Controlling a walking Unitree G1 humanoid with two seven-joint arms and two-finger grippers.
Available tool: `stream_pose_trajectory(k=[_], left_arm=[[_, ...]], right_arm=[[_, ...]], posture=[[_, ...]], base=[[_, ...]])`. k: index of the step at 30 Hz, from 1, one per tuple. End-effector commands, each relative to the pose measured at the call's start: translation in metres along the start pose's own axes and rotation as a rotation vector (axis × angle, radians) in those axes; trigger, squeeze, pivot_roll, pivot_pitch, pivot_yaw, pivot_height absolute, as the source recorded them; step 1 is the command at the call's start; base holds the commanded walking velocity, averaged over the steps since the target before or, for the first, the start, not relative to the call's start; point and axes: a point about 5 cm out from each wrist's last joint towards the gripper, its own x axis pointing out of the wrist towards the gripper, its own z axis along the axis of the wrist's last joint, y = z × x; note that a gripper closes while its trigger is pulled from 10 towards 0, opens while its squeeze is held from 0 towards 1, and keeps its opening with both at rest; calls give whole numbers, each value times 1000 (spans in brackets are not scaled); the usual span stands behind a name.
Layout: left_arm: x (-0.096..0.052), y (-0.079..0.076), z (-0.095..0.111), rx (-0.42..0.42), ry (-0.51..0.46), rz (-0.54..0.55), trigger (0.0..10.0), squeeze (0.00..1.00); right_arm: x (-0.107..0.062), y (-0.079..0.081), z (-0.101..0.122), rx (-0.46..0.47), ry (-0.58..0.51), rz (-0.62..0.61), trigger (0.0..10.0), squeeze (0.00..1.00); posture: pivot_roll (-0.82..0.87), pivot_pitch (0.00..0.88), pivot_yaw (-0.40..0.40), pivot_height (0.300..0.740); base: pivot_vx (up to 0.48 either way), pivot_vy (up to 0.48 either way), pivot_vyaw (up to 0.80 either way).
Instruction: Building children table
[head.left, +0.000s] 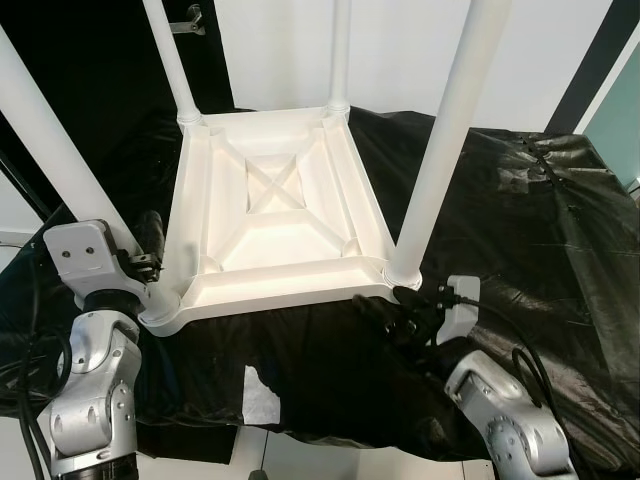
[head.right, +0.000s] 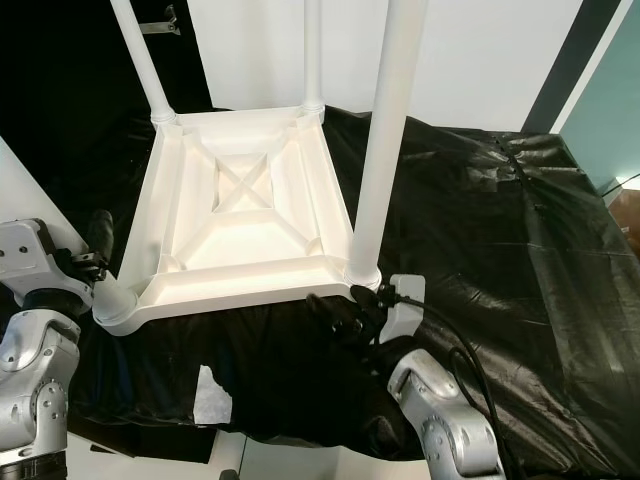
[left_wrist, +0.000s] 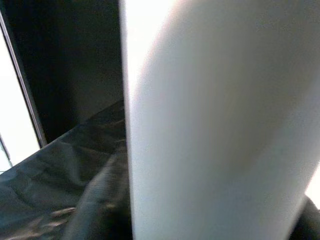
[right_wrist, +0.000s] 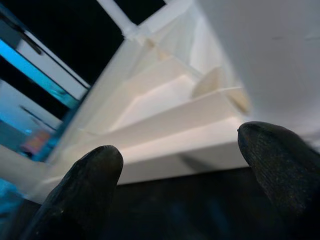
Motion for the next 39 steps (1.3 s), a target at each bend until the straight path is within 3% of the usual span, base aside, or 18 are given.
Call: stream_pose_trajectory(k=[1,5,10,11,14,17,21,26,28,36,39], left_arm=[[1,-16,1,-42,-6,-232,0,0],[1,-20,-1,-95,8,-219,0,0],[2,-21,-3,-127,17,-197,0,0],[3,-23,-5,-144,27,-186,10000,0],[3,-25,-8,-182,42,-171,10000,0],[2,-28,-15,-277,84,-131,10000,0],[-1,-27,-24,-366,124,-77,10000,0],[-2,-24,-30,-460,143,-32,10000,0],[-2,-24,-30,-460,143,-32,10000,0],[-4,-29,-32,-520,152,-18,10000,0],[-5,-33,-31,-544,153,-24,10000,0]], right_arm=[[4,-1,-6,97,7,-15,10000,0],[12,3,-9,221,-14,-11,10000,0],[16,5,-10,275,-20,-3,10000,0],[17,7,-12,300,1,11,10000,0],[17,8,-15,337,18,24,10000,0],[14,8,-18,388,61,28,10000,0],[9,8,-18,372,107,26,10000,0],[6,2,-16,392,82,-4,10000,0],[6,2,-16,392,82,-4,10000,0],[26,-1,-16,467,24,-3,10000,0],[42,2,-11,515,-45,45,10000,0]], posture=[[21,55,12,740],[32,51,9,740],[37,50,8,740],[39,50,6,740],[43,51,4,740],[45,55,2,740],[42,57,1,740],[34,60,-1,740],[34,60,-1,740],[48,57,-6,740],[67,50,-3,740]], base=[[0,0,0],[0,0,0],[0,0,0],[0,0,0],[0,0,0],[0,0,0],[0,0,0],[0,0,0],[0,0,0],[0,0,0],[0,0,0]])
